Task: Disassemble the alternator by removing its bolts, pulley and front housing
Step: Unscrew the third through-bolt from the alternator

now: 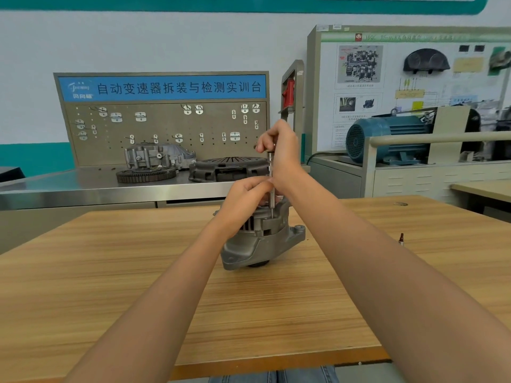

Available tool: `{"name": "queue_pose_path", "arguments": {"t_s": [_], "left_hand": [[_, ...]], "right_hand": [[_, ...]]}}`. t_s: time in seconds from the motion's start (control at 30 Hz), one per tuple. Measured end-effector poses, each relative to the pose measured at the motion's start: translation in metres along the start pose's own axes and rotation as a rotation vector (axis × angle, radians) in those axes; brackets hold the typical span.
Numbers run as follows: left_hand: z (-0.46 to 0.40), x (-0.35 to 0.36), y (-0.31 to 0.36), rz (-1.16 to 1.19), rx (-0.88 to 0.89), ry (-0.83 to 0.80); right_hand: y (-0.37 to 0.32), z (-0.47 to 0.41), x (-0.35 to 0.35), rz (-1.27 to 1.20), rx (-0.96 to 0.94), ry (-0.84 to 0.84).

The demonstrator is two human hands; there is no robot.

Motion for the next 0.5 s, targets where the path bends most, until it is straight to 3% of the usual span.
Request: {"name": "queue_pose_path", "arguments": {"t_s": [0.13,0.3,0.43,0.5], "left_hand": [[0.000,-0.002,-0.004,-0.017,-0.015,0.002],[0.002,-0.007,-0.006,-0.043,-0.025,0.035],[0.001,-0.015,-0.011,-0.078,-0.081,0.106],[0.001,-0.017,-0.014,-0.091,-0.104,0.129]], "right_hand": [[-0.003,0.005,-0.001,0.158,-0.044,0.028],[-0.017,0.012,0.005,0.468,-0.268,0.047],[-0.024,0.029,0.017,1.238,-0.465,0.260],[-0.021,0.031,0.022,1.435,-0.459,0.306]]}}
Point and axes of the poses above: each hand's wrist, its own z-axis away from the middle knuckle, its own x-axis out of the palm, y = z × x, the point moved 9 cm from there along -z, towards the middle knuckle, and after that the axes turned 9 degrees about -y, right-handed, at the moved point
